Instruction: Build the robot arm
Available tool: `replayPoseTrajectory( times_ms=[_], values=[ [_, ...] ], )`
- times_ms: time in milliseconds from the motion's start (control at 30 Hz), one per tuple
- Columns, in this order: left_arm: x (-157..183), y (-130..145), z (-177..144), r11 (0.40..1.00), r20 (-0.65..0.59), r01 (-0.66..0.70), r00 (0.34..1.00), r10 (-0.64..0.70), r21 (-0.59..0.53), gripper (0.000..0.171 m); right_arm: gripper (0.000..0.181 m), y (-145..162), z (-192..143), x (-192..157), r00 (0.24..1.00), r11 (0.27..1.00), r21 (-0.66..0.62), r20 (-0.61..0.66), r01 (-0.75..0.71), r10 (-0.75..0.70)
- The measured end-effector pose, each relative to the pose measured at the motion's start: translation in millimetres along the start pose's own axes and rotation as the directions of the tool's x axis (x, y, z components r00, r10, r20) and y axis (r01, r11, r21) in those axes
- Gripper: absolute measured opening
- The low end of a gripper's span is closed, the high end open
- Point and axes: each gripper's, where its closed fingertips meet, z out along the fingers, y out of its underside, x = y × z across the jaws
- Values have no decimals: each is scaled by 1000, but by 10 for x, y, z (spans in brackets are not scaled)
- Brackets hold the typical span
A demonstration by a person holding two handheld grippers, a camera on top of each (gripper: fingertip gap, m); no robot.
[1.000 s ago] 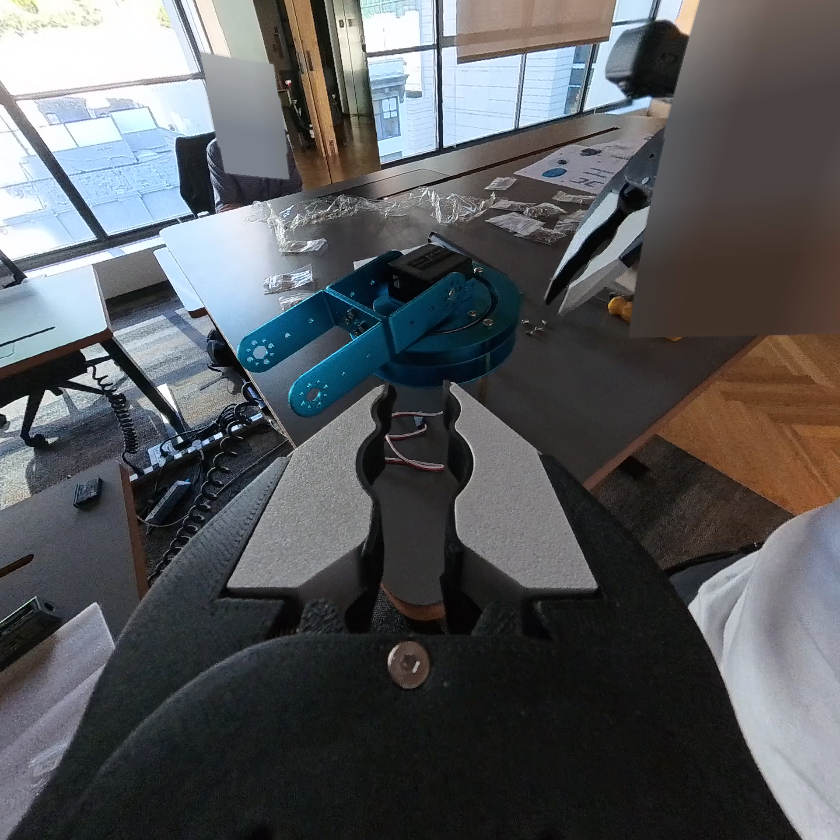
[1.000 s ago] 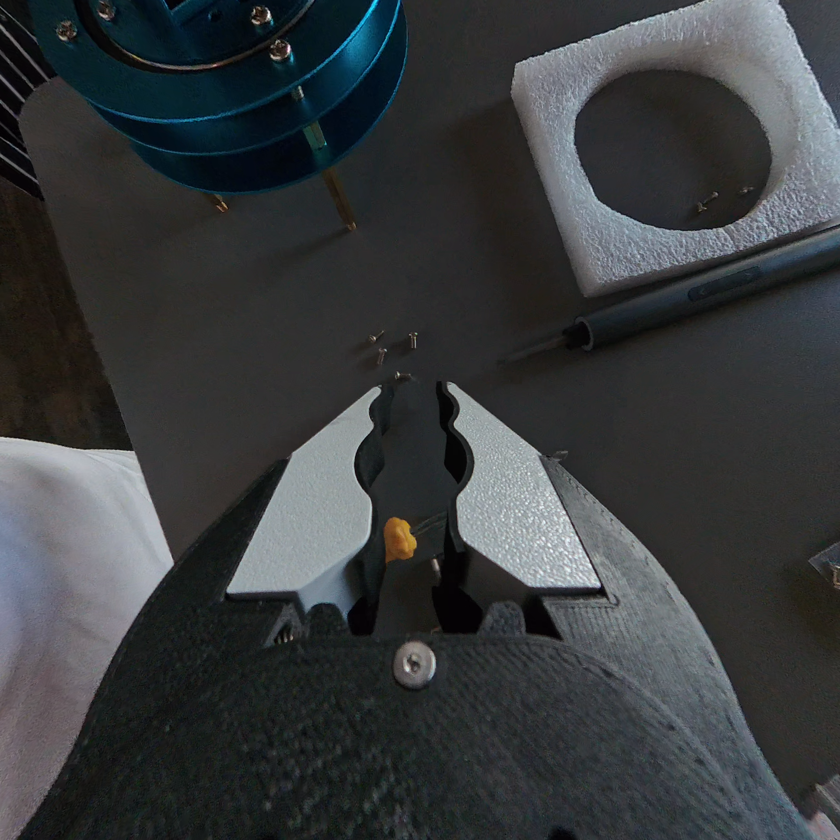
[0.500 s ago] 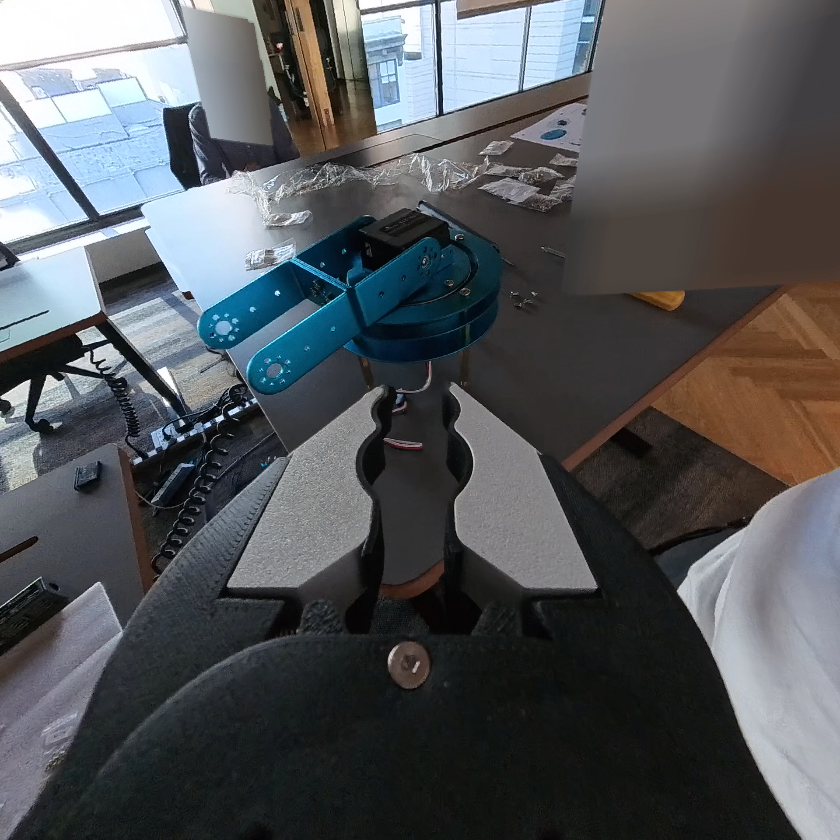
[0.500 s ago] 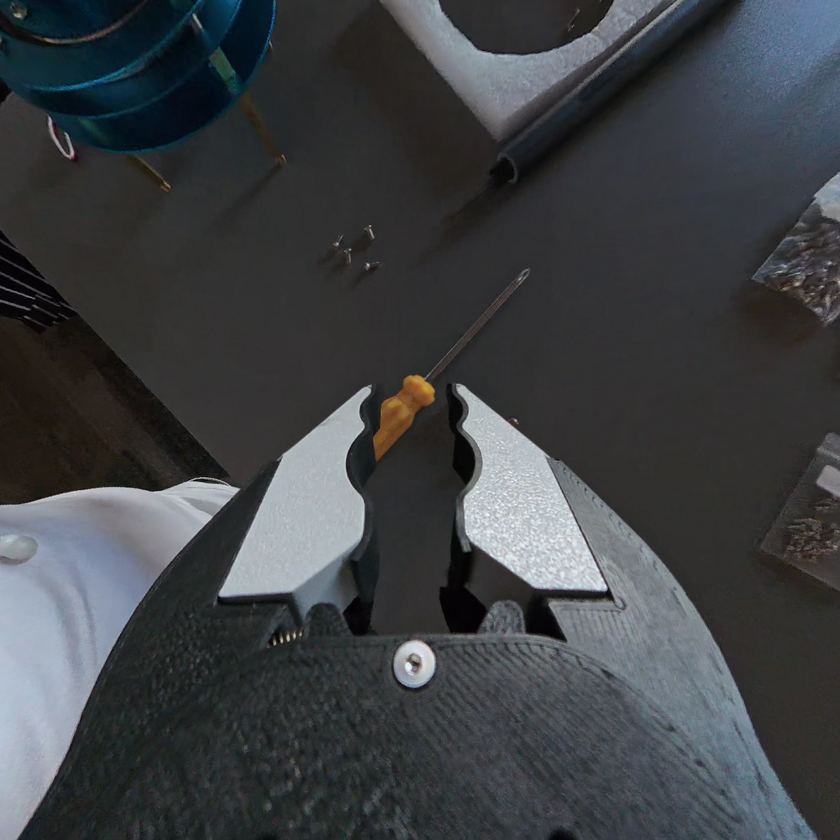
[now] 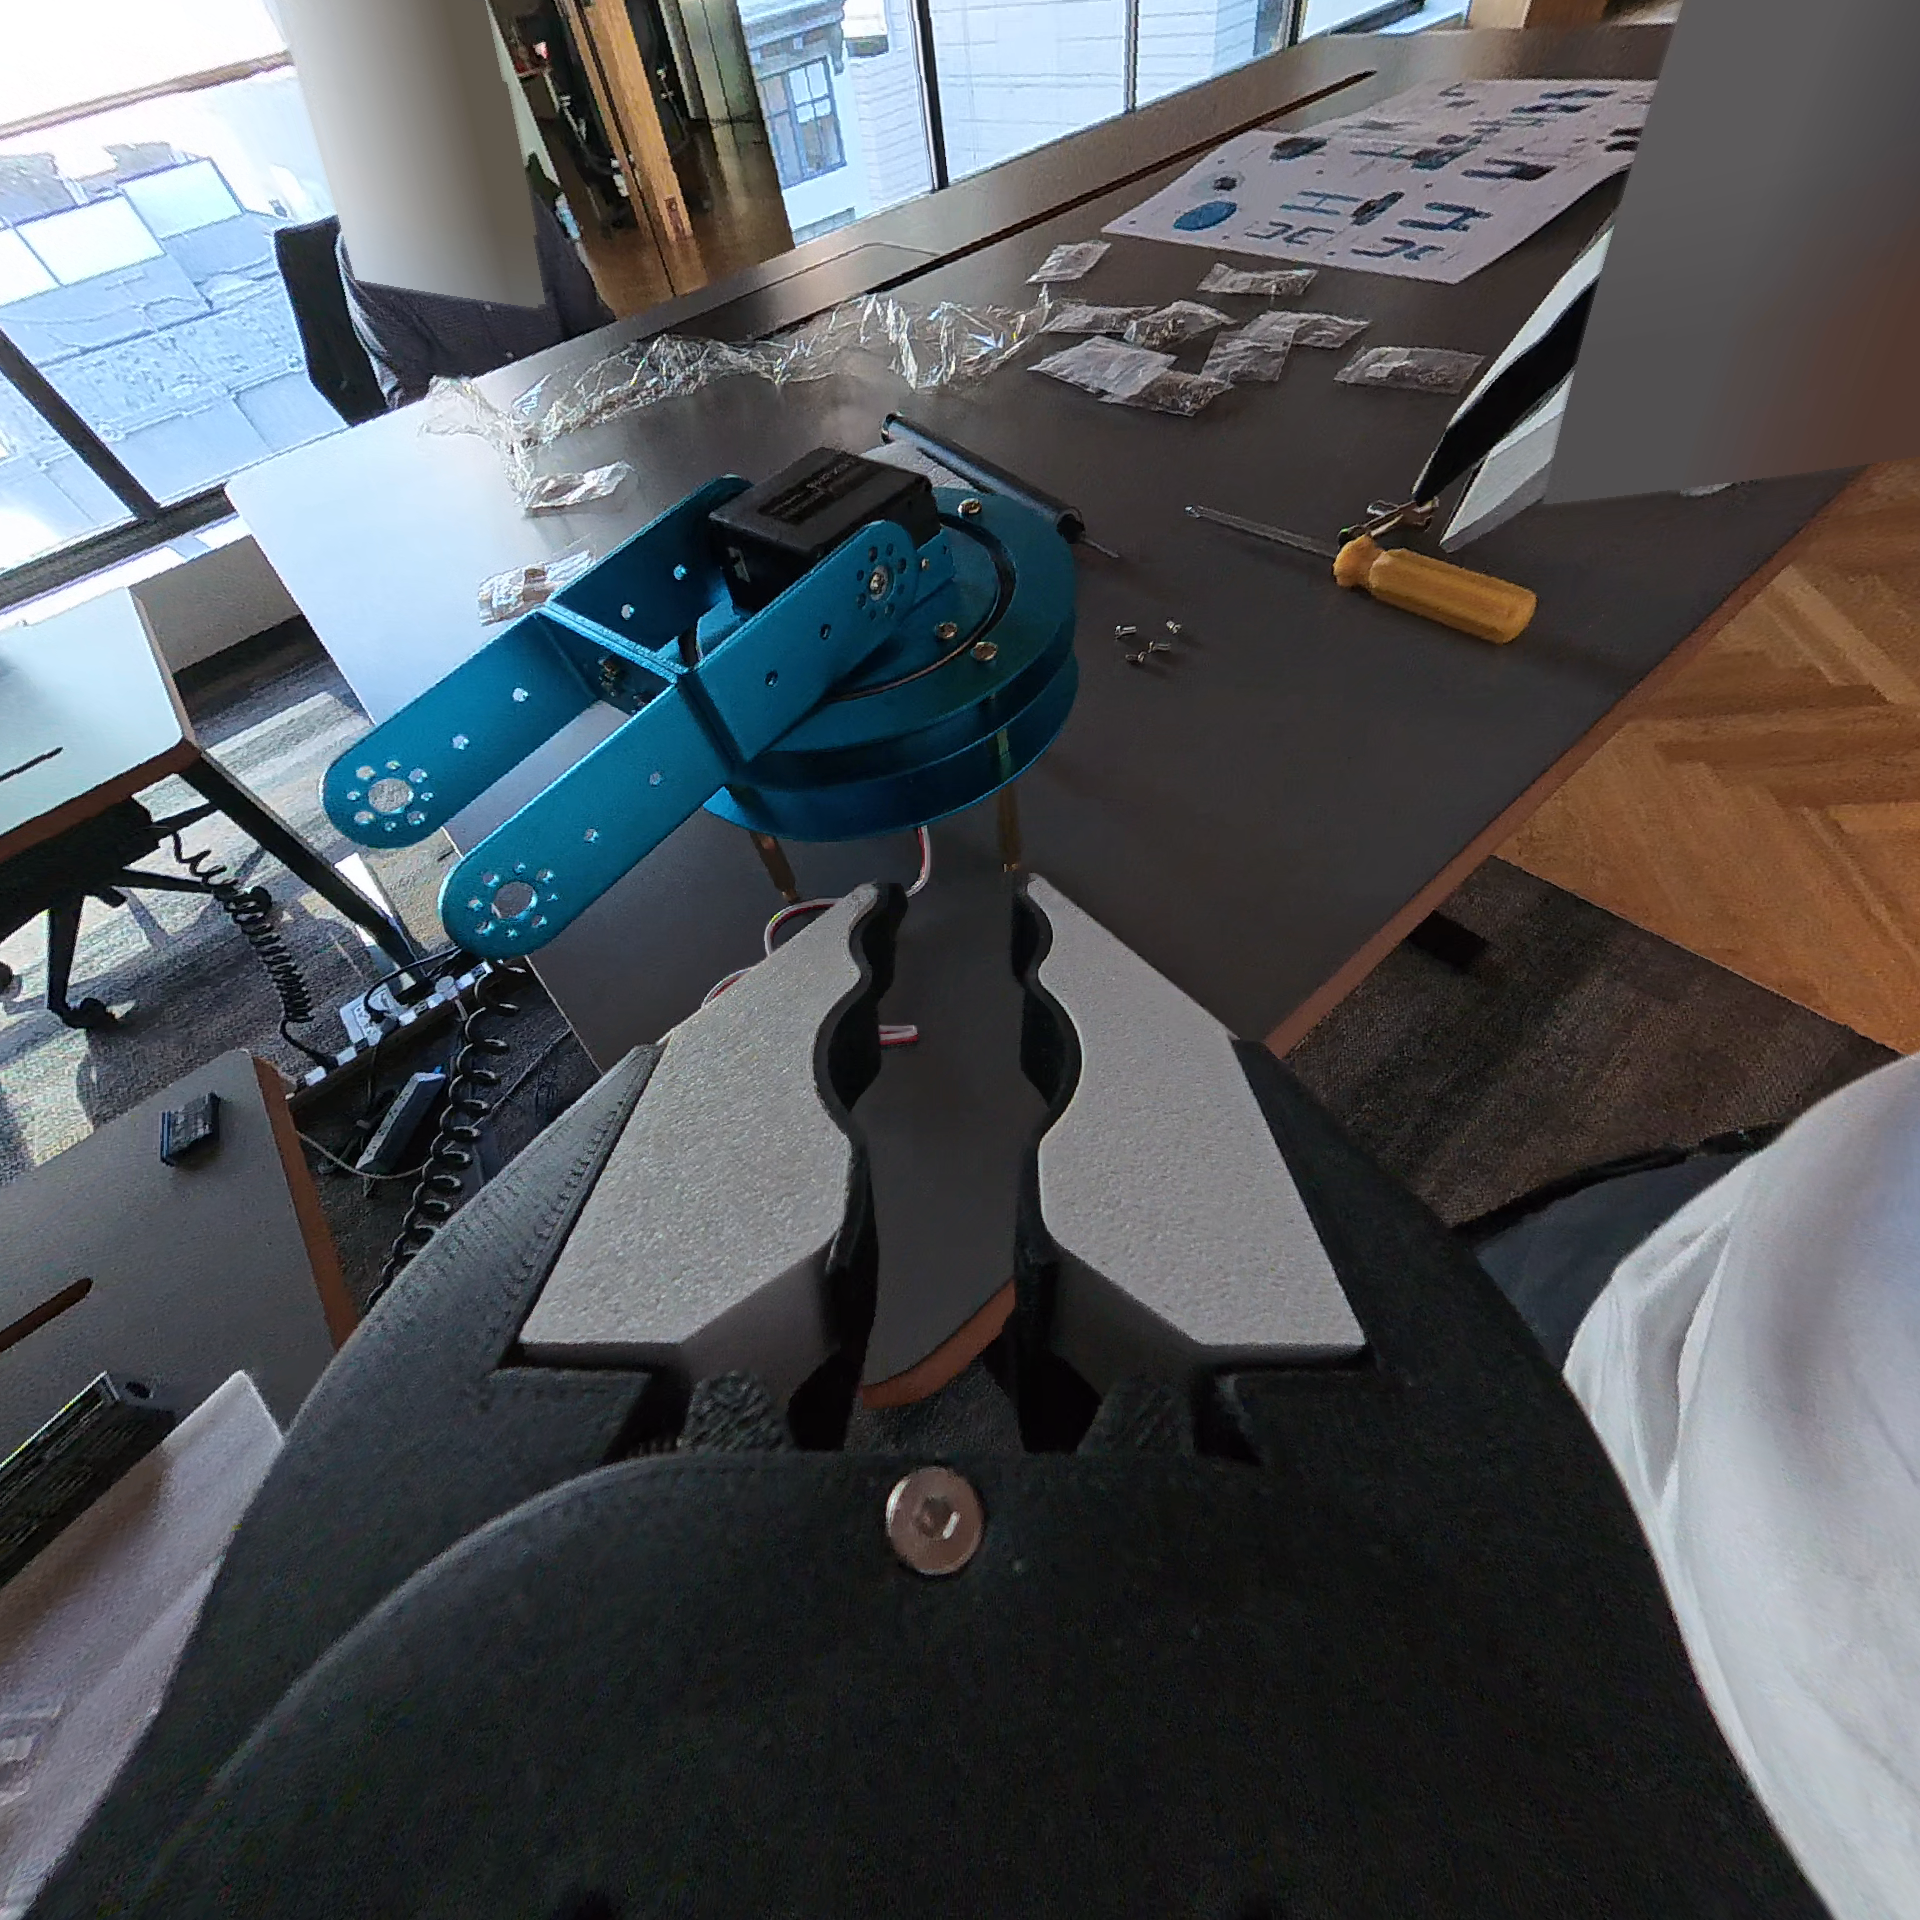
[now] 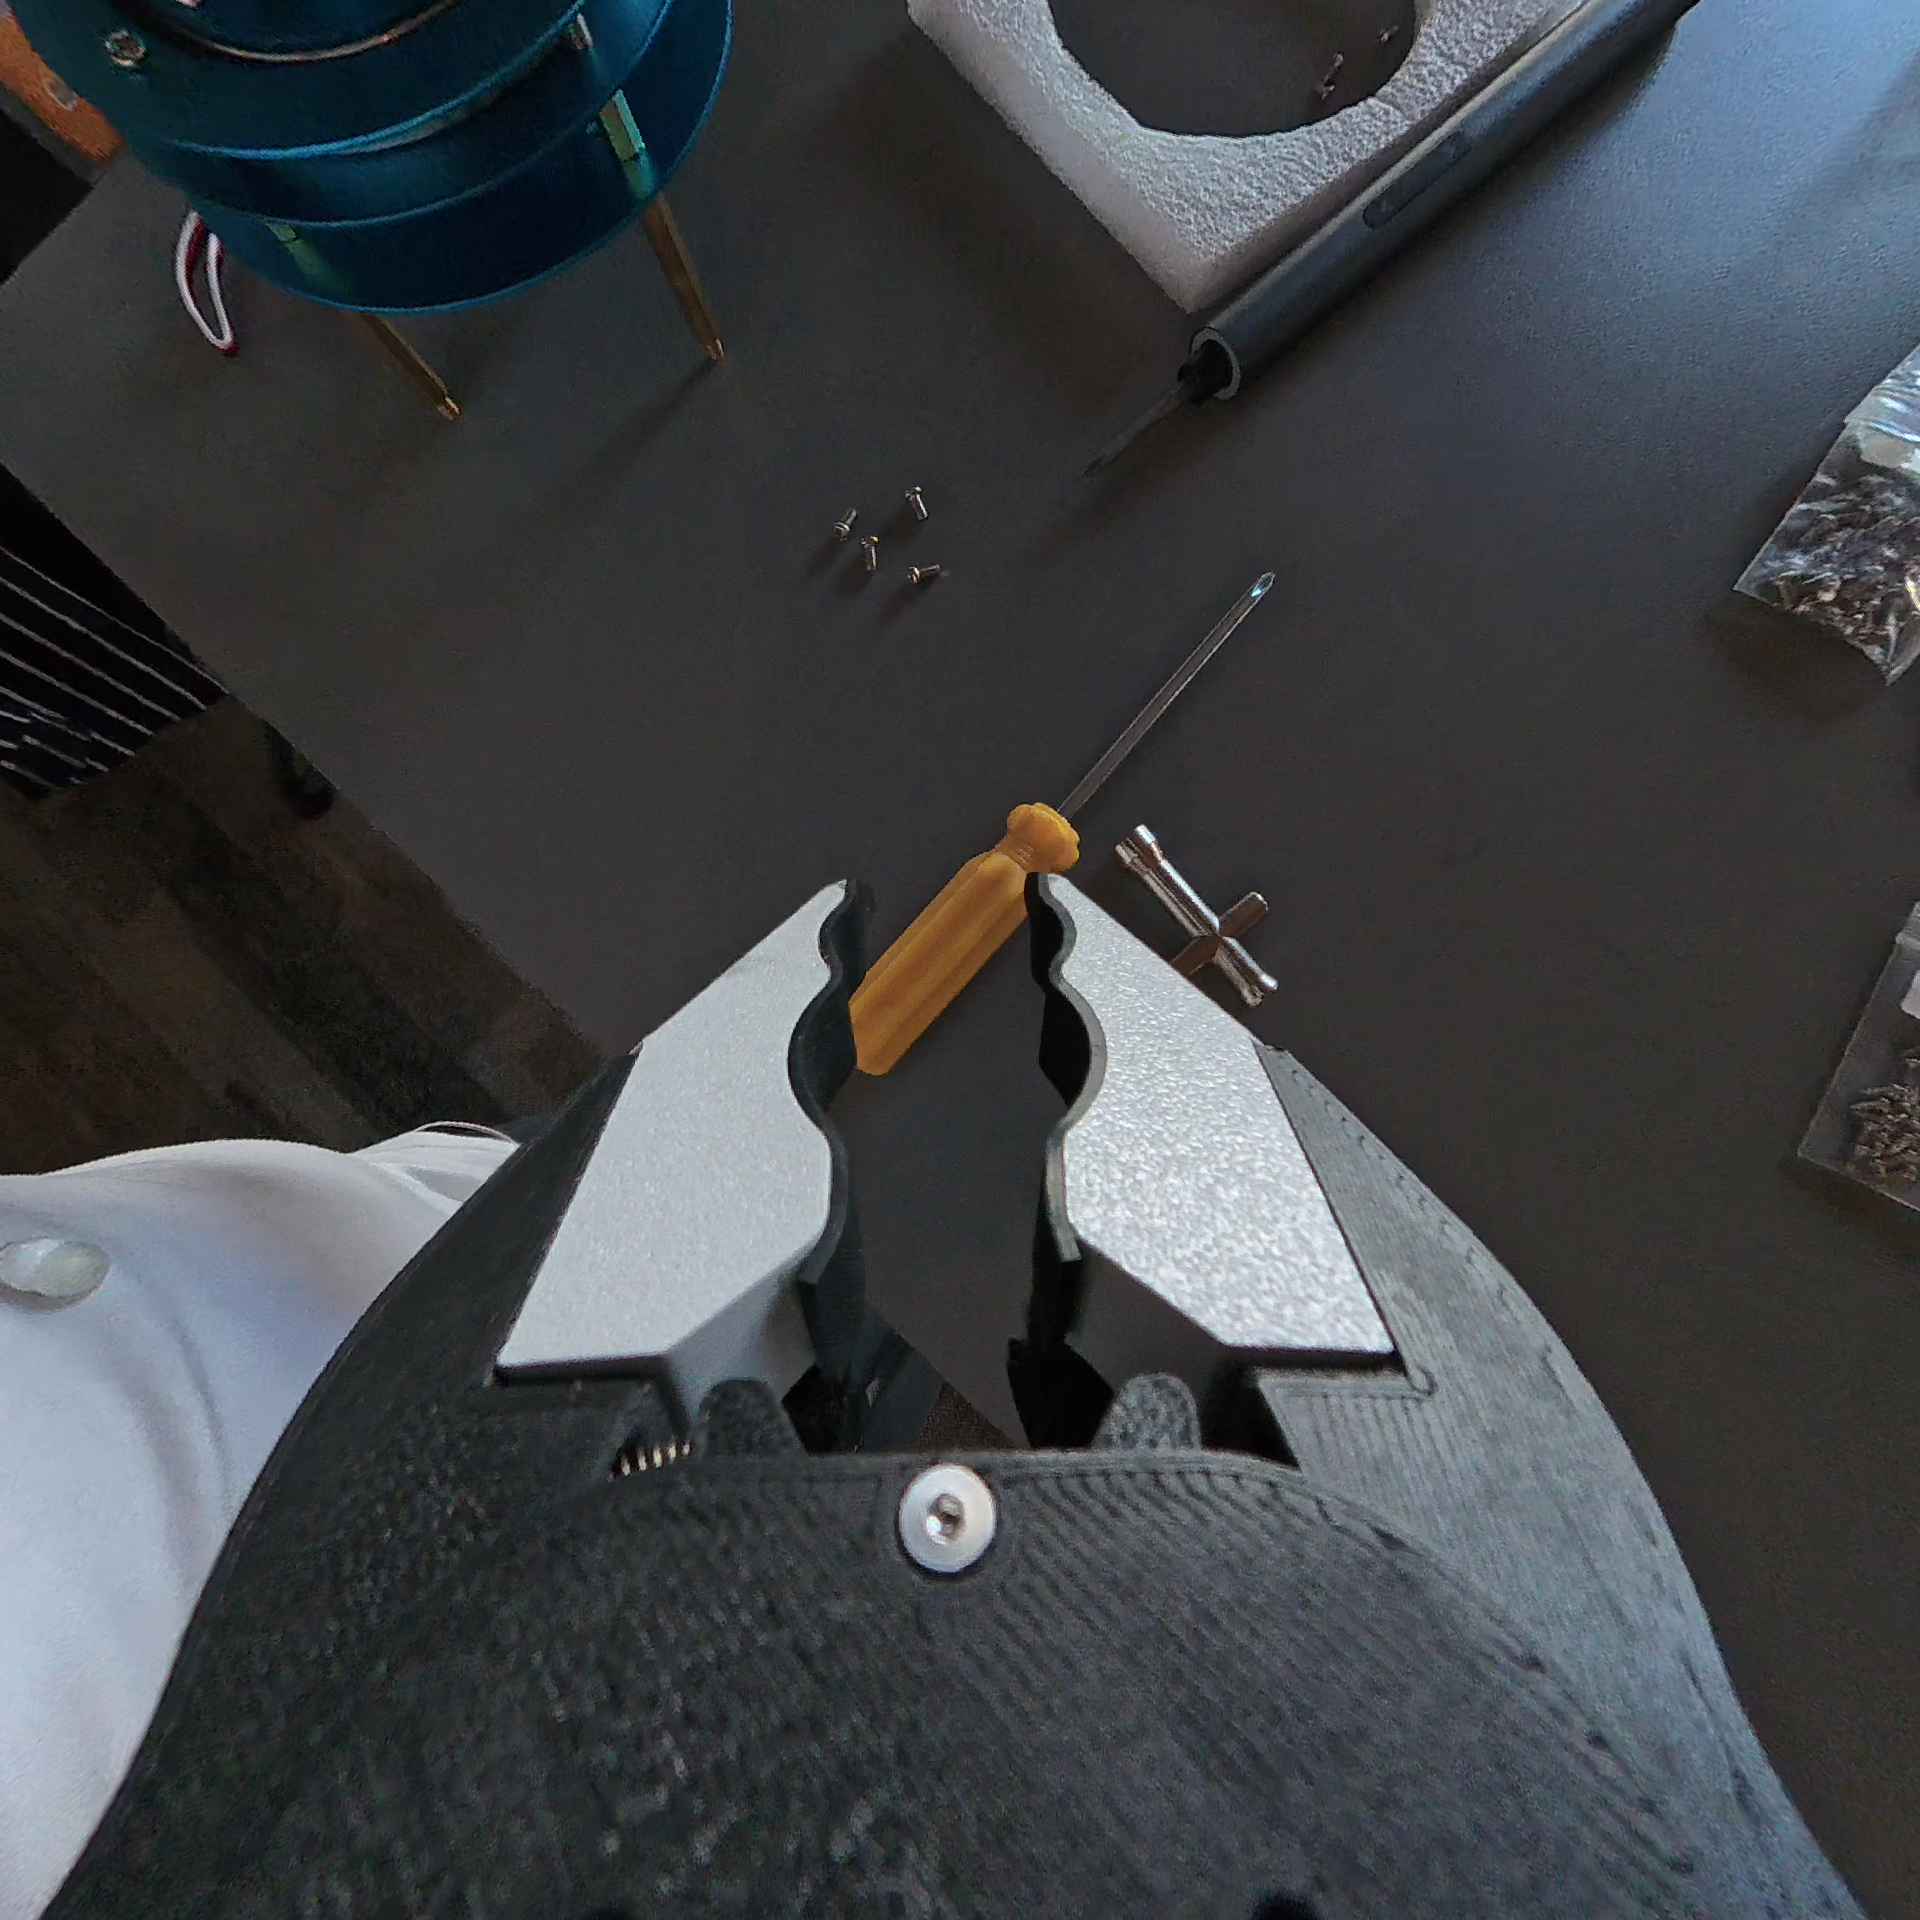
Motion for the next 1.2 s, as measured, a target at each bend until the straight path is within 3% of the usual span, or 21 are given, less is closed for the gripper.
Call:
replayPoseTrajectory(
  times_ms=[100, 200, 333, 400, 633, 767, 1000, 1200],
  values=[
    [69, -66, -17, 999, -20, 28, 999, -28, 31, 21, 30, -119, -21, 68, 999, 998, 55, 8, 35, -35],
    [165, -110, -45, 996, -37, 71, 997, -69, 50, 21, 24, -476, -41, 229, 989, 980, 151, 44, 133, -141],
    [315, -155, -141, 995, 0, 74, 997, -74, 60, 21, 25, -744, 24, 503, 967, 963, 118, 55, 242, -250],
    [406, -157, -201, 995, 30, 77, 996, -79, 65, 20, 25, -787, 8, 462, 954, 954, 130, 99, 271, -284],
    [791, -71, -308, 987, 82, 160, 984, -161, 17, 19, 28, -338, -70, 224, 979, 984, 70, 108, 164, -171],
    [853, -107, -302, 988, 119, 157, 980, -157, 8, 20, 29, -132, -144, 145, 989, 990, 109, 110, 92, -104],
    [577, -362, -255, 992, 54, 113, 992, -116, 57, 21, 29, 16, -179, 67, 998, 985, 164, 49, -55, 47],
    [332, -470, -187, 994, -112, 21, 994, -9, 106, 20, 36, 39, -41, -8, 976, 966, 194, -101, -170, 192]
  ],
)
